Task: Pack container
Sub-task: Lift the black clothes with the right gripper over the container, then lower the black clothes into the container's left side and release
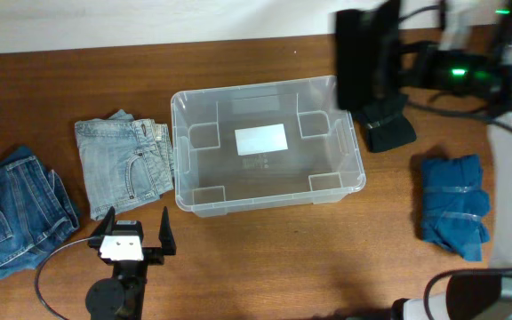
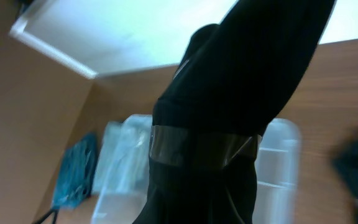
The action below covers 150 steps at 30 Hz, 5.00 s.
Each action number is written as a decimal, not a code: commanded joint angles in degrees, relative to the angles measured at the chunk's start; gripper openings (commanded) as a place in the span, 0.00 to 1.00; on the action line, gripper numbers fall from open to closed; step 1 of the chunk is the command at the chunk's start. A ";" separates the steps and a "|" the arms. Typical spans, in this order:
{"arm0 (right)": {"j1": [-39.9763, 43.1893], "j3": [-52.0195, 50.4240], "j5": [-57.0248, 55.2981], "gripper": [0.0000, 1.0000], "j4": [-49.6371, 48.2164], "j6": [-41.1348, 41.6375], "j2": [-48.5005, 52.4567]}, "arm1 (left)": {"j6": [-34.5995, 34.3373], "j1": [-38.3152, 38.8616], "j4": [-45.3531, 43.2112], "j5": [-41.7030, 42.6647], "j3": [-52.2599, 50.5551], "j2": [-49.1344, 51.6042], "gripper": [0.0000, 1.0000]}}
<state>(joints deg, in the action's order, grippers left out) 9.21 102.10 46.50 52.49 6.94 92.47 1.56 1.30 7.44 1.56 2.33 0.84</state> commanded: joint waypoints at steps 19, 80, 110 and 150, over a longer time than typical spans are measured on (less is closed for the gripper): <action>-34.71 -1.62 -29.22 0.04 -4.13 20.72 7.39 | 0.87 -0.35 -0.24 0.61 -0.48 -0.48 0.99; -46.03 -8.94 -33.22 0.04 -14.78 34.27 22.47 | 0.87 -0.35 -0.24 0.61 -0.48 -0.48 0.99; -47.34 -8.94 -38.99 0.99 -13.64 16.28 22.45 | 0.87 -0.35 -0.24 0.61 -0.48 -0.48 1.00; -41.81 -9.01 -55.95 0.05 -4.46 16.13 22.45 | 0.87 -0.35 -0.24 0.61 -0.48 -0.48 0.99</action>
<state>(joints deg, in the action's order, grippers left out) -32.34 93.41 -10.00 48.01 21.26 115.04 1.56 1.30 7.44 1.56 2.33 0.84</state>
